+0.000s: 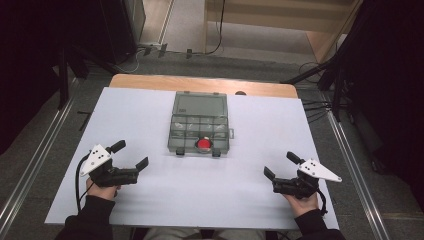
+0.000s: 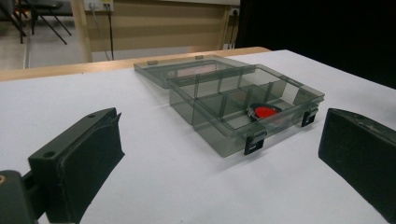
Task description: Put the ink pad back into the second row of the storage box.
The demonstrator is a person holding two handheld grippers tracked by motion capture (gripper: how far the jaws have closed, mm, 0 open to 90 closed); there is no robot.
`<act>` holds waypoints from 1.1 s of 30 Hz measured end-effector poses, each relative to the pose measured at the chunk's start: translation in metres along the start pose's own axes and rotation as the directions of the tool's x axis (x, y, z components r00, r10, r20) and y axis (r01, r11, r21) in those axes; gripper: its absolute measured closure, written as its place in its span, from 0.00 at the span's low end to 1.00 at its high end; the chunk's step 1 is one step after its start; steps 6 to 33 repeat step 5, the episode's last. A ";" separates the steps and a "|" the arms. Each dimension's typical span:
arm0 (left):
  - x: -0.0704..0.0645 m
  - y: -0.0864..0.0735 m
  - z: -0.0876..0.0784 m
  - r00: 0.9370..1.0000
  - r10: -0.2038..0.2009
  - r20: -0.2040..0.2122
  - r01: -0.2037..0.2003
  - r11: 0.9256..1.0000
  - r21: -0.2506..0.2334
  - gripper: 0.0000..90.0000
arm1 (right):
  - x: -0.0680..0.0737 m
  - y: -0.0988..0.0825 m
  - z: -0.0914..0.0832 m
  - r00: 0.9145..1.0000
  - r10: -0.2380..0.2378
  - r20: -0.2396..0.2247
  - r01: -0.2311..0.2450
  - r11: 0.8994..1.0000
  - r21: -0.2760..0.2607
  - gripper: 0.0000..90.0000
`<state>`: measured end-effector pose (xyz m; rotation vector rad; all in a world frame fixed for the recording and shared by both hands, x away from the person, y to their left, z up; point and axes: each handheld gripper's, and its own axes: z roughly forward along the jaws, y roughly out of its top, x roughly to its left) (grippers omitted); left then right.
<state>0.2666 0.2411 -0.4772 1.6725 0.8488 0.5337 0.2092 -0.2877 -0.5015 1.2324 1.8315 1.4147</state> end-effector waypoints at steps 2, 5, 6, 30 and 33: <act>0.000 0.000 0.000 1.000 -0.002 0.003 0.002 1.000 -0.001 0.00 | 0.001 0.000 0.001 1.000 -0.002 0.000 0.002 1.000 -0.001 0.00; 0.000 0.000 0.001 1.000 -0.010 0.005 0.010 1.000 -0.003 0.00 | 0.002 0.000 0.001 1.000 0.000 0.000 0.000 1.000 -0.002 0.00; 0.000 0.000 0.001 1.000 -0.010 0.005 0.010 1.000 -0.003 0.00 | 0.002 0.000 0.001 1.000 0.000 0.000 0.000 1.000 -0.002 0.00; 0.000 0.000 0.001 1.000 -0.010 0.005 0.010 1.000 -0.003 0.00 | 0.002 0.000 0.001 1.000 0.000 0.000 0.000 1.000 -0.002 0.00; 0.000 0.000 0.001 1.000 -0.010 0.005 0.010 1.000 -0.003 0.00 | 0.002 0.000 0.001 1.000 0.000 0.000 0.000 1.000 -0.002 0.00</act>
